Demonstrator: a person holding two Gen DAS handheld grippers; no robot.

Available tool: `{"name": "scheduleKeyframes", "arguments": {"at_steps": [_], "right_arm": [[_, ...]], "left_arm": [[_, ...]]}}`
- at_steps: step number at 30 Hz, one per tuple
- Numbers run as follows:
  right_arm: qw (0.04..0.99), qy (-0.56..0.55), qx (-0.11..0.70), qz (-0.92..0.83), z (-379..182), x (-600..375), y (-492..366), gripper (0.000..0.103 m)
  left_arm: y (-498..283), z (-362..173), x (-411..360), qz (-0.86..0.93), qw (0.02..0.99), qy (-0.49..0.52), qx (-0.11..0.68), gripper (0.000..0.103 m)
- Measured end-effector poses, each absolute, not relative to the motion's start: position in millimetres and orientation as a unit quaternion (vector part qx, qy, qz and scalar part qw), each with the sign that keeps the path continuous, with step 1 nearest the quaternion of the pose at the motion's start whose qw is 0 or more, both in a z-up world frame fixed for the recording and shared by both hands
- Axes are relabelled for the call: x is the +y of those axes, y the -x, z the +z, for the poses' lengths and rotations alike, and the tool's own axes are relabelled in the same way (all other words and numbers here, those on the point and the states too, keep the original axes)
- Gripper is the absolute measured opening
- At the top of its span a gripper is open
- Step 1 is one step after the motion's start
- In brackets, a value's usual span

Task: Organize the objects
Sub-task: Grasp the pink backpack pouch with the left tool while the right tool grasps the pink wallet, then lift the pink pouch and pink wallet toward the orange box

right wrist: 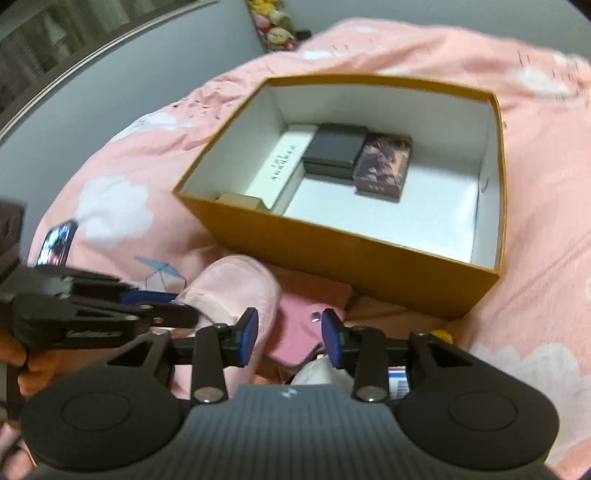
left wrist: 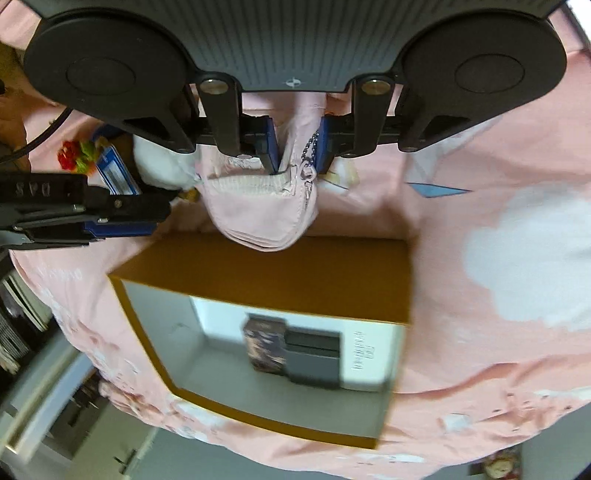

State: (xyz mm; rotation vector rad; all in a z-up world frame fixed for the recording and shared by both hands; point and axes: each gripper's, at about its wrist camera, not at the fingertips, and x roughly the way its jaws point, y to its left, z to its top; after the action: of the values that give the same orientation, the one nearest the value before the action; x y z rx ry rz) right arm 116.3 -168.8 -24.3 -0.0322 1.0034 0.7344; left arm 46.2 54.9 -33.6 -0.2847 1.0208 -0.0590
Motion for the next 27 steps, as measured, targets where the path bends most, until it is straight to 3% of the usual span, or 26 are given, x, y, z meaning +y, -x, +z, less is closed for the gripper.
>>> {"name": "scheduleKeyframes", "arguments": {"at_steps": [8, 10, 11, 12, 27], "right_arm": [[0.77, 0.001, 0.555, 0.313, -56, -144, -160, 0.044], [0.758, -0.005, 0.574, 0.309, -65, -139, -167, 0.044], [0.753, -0.007, 0.582, 0.308, -69, -137, -170, 0.044], [0.748, -0.007, 0.588, 0.307, -73, -135, -172, 0.044], [0.699, -0.075, 0.639, 0.31, -118, -138, -187, 0.045]], "left_arm": [[-54, -35, 71, -0.001, 0.849, 0.14, 0.509, 0.027], [-56, -35, 73, 0.0, 0.848, 0.142, 0.51, 0.041], [-57, -36, 73, -0.001, 0.847, 0.145, 0.511, 0.055], [-58, -37, 74, -0.001, 0.845, 0.151, 0.514, 0.063], [-83, -81, 88, 0.018, 0.792, 0.245, 0.559, 0.069]]}}
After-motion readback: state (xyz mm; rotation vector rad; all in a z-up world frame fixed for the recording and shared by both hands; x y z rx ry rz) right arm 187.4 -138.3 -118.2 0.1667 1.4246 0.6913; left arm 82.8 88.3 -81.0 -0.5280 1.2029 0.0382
